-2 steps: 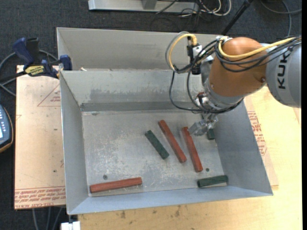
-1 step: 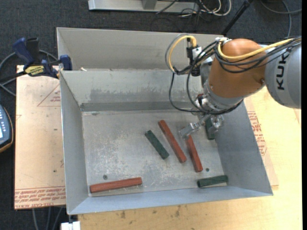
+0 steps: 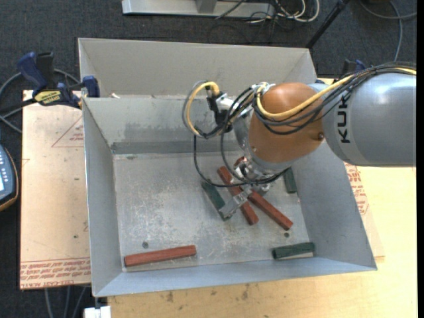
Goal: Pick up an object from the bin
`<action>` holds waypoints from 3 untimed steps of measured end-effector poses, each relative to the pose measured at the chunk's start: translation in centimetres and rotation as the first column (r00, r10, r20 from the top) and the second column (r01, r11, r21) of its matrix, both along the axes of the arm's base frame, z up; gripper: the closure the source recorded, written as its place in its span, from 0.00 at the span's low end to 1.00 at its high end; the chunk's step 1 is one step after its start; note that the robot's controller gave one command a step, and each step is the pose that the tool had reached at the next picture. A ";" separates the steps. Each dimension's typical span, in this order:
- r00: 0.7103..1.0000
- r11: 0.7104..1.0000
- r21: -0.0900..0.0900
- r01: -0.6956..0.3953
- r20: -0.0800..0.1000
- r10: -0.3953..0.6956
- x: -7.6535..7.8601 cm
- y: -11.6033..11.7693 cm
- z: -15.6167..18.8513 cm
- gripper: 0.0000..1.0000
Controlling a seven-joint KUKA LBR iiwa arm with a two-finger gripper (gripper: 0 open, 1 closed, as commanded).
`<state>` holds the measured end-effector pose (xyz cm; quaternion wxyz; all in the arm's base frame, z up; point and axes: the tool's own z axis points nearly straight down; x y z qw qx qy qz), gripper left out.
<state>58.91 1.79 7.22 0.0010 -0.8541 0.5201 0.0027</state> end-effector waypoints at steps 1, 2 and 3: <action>0.998 0.998 -0.004 0.070 0.008 -0.070 2.9 -6.0 1.1 0.00; 0.998 0.998 -0.001 0.063 0.004 -0.063 2.8 -5.5 1.0 1.00; 0.998 0.998 -0.001 0.063 0.003 -0.063 2.8 -5.5 1.0 1.00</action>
Offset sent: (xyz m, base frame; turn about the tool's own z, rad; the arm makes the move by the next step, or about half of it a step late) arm 0.0274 -0.0563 0.0106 0.0583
